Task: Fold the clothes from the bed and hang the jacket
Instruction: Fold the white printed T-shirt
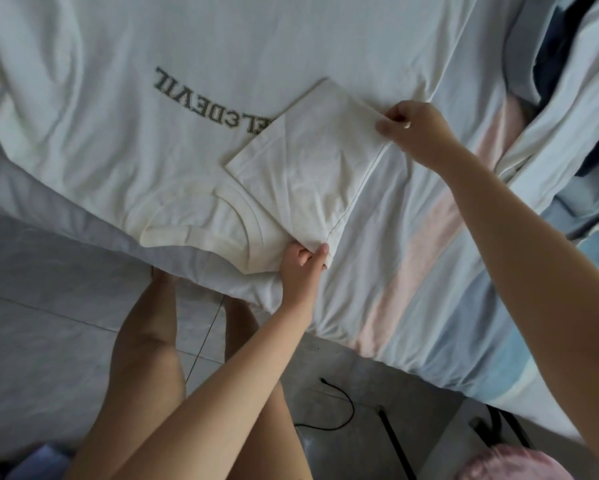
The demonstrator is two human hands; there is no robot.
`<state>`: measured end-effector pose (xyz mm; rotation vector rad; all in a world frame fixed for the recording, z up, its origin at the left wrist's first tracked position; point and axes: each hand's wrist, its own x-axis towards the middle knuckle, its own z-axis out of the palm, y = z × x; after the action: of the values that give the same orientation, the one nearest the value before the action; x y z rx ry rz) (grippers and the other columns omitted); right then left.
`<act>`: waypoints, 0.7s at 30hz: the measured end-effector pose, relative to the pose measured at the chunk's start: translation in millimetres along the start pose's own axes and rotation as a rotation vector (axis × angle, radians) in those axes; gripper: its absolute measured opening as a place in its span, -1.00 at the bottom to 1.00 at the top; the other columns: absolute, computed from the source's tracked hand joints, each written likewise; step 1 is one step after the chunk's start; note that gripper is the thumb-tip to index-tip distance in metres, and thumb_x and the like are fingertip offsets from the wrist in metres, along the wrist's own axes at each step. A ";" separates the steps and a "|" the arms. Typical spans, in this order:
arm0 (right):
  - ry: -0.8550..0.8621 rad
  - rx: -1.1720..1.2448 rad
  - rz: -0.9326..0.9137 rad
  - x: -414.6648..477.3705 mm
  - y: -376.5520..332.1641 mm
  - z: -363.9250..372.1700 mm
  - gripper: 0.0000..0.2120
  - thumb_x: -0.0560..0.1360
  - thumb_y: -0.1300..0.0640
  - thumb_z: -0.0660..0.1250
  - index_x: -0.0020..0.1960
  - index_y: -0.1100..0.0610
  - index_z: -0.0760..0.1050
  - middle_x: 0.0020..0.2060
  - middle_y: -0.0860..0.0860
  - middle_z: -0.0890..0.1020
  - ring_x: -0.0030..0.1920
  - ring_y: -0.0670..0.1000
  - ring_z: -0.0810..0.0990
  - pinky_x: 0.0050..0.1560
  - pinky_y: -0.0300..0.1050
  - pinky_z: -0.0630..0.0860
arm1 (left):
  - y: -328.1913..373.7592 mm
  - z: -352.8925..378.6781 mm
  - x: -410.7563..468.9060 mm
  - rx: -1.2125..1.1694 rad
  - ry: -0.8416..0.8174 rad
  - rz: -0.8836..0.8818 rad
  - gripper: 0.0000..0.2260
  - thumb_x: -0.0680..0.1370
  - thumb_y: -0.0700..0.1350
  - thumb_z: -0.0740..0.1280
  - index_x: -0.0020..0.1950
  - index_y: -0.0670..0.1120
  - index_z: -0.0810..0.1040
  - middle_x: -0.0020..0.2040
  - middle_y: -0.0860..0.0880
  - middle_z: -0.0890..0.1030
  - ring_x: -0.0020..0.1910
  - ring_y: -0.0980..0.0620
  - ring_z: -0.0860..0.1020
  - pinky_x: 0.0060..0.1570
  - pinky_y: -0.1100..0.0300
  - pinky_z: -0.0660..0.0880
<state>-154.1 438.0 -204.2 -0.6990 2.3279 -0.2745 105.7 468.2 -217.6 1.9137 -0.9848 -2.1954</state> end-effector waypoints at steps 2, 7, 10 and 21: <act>0.000 0.060 -0.001 2.6 7.3 1.6 -0.79 0.52 0.09 0.32 0.01 0.24 0.57 -0.36 -0.05 0.45 -0.27 -0.04 0.44 -0.29 -0.25 0.33 | -5.5 2.2 -0.4 0.058 0.035 0.015 -0.86 0.51 -0.21 0.37 -0.20 -0.15 0.44 -0.39 0.10 0.47 -0.38 0.19 0.46 -0.28 0.28 0.44; 0.114 0.061 0.044 1.9 10.9 17.6 -0.82 0.49 0.07 0.31 0.03 0.12 0.54 -0.20 -0.01 0.53 -0.14 0.00 0.48 -0.13 -0.11 0.44 | -9.1 9.6 -4.2 0.100 0.104 0.020 -0.89 0.47 -0.24 0.39 -0.17 -0.18 0.46 -0.30 -0.04 0.55 -0.29 0.04 0.53 -0.23 0.19 0.47; 0.368 -0.210 -0.062 -13.0 3.7 31.6 -0.69 0.48 0.02 0.25 0.18 0.11 0.47 0.13 0.06 0.51 0.10 0.09 0.50 -0.02 -0.05 0.40 | 0.6 12.4 -17.4 0.221 0.223 0.060 -0.74 0.51 -0.16 0.38 0.11 -0.18 0.38 0.00 -0.08 0.53 -0.03 -0.01 0.54 -0.09 0.31 0.44; 0.198 -0.660 -0.493 38.3 -5.8 48.0 -0.39 0.60 -0.23 -0.14 0.57 0.00 -0.08 0.56 -0.03 0.03 0.54 0.08 0.03 0.50 0.10 -0.08 | 64.5 -73.4 94.3 1.769 0.067 0.962 -0.34 0.57 0.25 -0.04 0.58 -0.04 -0.11 0.58 0.00 -0.10 0.55 -0.07 -0.09 0.42 -0.30 -0.15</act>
<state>-143.6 411.8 -259.0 -1.6367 2.3984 0.2428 128.8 344.4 -268.6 0.8615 -3.3035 -0.3895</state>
